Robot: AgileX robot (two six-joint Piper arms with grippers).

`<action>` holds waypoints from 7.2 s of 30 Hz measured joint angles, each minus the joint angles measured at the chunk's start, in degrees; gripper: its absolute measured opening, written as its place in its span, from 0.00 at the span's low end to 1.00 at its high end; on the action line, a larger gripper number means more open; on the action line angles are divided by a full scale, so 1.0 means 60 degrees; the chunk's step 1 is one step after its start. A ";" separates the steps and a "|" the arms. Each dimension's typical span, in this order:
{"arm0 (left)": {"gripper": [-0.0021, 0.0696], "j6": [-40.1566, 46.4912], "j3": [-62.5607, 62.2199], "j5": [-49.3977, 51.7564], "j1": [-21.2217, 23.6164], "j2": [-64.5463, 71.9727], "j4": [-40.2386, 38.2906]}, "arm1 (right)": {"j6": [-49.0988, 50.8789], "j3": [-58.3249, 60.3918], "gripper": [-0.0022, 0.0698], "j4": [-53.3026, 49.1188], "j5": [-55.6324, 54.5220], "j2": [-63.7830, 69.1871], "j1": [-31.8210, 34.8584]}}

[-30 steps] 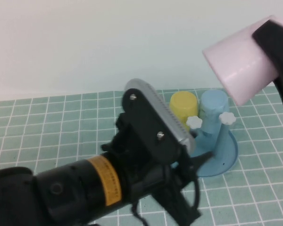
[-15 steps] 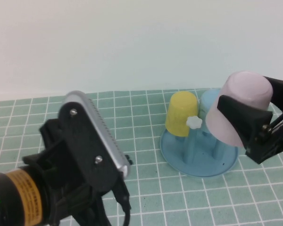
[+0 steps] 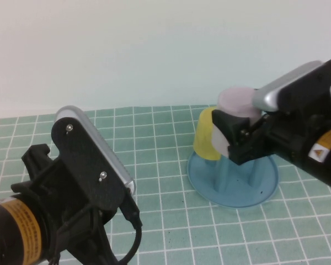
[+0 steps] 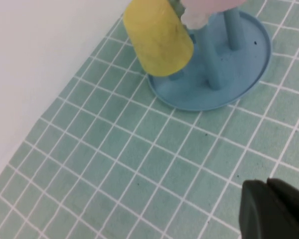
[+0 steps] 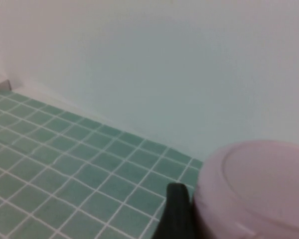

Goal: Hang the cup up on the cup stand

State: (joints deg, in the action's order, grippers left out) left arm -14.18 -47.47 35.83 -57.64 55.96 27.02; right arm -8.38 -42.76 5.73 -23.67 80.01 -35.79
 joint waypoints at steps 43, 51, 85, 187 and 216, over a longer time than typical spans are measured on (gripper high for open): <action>0.03 -0.0495 0.0000 0.0301 0.0000 0.0000 0.0242 | -0.2978 -0.0378 0.06 0.0923 0.3946 -0.1517 0.0339; 0.03 -0.1070 0.0385 -0.1317 0.0000 0.0036 0.0981 | -0.3266 0.0445 0.03 0.0923 0.4893 -0.5410 0.0339; 0.03 -0.1303 0.0383 -0.1594 0.0000 0.0035 0.0922 | -0.3244 0.5367 0.03 0.1438 0.4424 -0.9478 0.0339; 0.03 0.3262 0.7945 -0.2990 0.8870 -0.9450 -0.4504 | -0.3762 0.6281 0.03 0.1881 0.4707 -1.2512 0.4817; 0.03 0.3262 0.7945 -0.3020 0.8870 -0.9450 -0.4504 | 0.2143 0.7377 0.03 -0.0882 0.7277 -1.3420 0.4958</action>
State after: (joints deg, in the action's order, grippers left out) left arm 5.39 0.20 17.71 -4.42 -0.74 0.00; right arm 4.48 1.51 0.44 19.99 -0.51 -6.04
